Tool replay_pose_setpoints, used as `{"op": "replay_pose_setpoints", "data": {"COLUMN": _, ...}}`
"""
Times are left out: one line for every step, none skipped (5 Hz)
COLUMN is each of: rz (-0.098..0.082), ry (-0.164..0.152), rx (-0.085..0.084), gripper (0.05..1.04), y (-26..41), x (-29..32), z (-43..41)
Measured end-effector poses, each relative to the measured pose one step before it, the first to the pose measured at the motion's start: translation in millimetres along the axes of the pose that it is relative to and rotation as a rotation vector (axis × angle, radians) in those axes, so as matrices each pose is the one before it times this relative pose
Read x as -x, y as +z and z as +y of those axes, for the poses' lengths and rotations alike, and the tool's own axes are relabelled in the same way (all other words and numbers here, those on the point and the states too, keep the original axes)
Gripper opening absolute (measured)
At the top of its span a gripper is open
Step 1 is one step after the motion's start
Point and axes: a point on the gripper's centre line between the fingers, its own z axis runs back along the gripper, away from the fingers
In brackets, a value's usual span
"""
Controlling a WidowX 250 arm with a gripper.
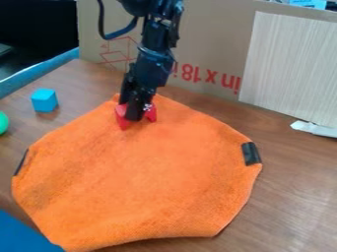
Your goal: Put the red object on the top left of the table
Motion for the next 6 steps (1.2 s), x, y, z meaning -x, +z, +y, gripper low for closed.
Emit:
{"op": "replay_pose_setpoints", "data": {"rz": -0.0273, "ry": -0.0057, "rx": 0.0212, "gripper": 0.576, "y": 13.78, "x": 13.57, "z": 2.19}}
{"op": "replay_pose_setpoints", "data": {"rz": -0.0256, "ry": 0.0156, "rx": 0.0094, "gripper": 0.576, "y": 12.59, "x": 15.09, "z": 4.55}}
{"op": "replay_pose_setpoints", "data": {"rz": -0.0238, "ry": 0.05, "rx": 0.0065, "gripper": 0.577, "y": 12.65, "x": 12.26, "z": 15.03}}
{"op": "replay_pose_setpoints", "data": {"rz": 0.0326, "ry": 0.0574, "rx": 0.0459, "gripper": 0.576, "y": -8.49, "x": -0.55, "z": 20.34}}
{"op": "replay_pose_setpoints", "data": {"rz": 0.0014, "ry": 0.0558, "rx": 0.0212, "gripper": 0.576, "y": -1.98, "x": -5.66, "z": 21.17}}
{"op": "replay_pose_setpoints", "data": {"rz": 0.0006, "ry": 0.0569, "rx": 0.0196, "gripper": 0.577, "y": -5.13, "x": 0.55, "z": 23.46}}
